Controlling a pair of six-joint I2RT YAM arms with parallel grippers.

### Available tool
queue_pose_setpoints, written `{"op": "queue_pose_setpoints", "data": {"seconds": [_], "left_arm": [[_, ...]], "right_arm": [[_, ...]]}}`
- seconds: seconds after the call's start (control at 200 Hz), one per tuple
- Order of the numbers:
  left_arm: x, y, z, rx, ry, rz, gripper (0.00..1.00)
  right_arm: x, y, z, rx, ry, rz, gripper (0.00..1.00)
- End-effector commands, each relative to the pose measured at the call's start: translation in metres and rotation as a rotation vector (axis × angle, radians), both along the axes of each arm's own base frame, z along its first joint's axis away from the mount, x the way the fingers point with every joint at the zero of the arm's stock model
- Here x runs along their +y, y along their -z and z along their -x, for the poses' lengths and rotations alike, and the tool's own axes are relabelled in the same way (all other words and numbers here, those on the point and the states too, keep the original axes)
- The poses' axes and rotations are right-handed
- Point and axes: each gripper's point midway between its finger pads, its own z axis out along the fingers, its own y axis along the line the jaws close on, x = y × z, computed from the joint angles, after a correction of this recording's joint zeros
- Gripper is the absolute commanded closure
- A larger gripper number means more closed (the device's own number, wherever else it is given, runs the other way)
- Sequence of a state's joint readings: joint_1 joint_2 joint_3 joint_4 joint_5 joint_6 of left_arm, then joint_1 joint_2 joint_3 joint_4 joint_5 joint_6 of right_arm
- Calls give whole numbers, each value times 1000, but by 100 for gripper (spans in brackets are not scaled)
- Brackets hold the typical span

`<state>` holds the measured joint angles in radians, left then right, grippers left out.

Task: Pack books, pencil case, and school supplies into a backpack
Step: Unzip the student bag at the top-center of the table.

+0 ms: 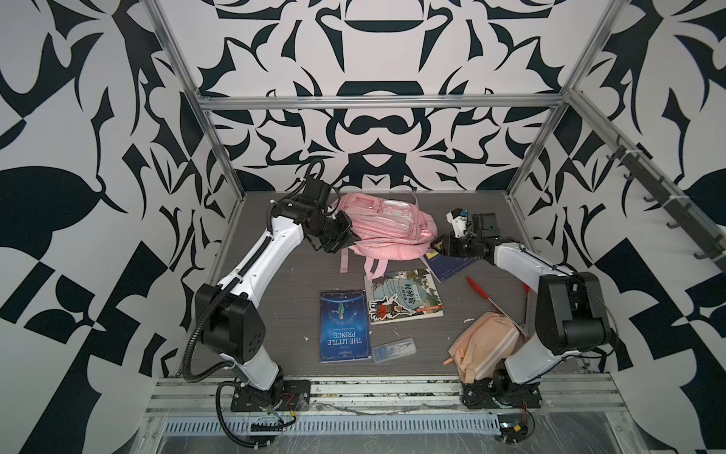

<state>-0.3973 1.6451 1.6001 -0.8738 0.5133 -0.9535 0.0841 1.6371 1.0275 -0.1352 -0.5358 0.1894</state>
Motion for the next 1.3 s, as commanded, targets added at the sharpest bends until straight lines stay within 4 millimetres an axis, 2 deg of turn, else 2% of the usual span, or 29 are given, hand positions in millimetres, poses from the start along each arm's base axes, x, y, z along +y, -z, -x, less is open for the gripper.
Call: {"op": "queue_pose_setpoints", "data": {"seconds": [0.0, 0.125, 0.22, 0.35, 0.445, 0.58, 0.93, 1.155, 1.295], "left_arm": [[-13, -29, 13, 18, 70, 108, 100], [-12, -34, 12, 23, 57, 122, 100], [-11, -37, 13, 30, 53, 122, 100], [-12, -39, 13, 36, 51, 126, 100], [-13, -43, 12, 36, 50, 132, 100], [-14, -49, 12, 30, 53, 142, 100], [-13, -49, 17, 34, 56, 147, 100], [-14, -53, 21, 35, 60, 177, 100], [-16, -61, 21, 22, 67, 193, 100]], "right_arm": [[9, -47, -17, -136, -23, -71, 54], [9, -48, -17, -137, -35, -96, 71], [6, -44, -11, -134, -37, -118, 76], [5, -30, 0, -107, -51, -122, 75], [-9, -17, 3, -92, -9, -118, 70], [-25, -17, 2, -112, 43, -140, 63], [-16, -35, 11, -142, 20, -212, 61], [-11, -27, 8, -131, 17, -269, 70], [-6, -32, 5, -138, -5, -321, 70]]}}
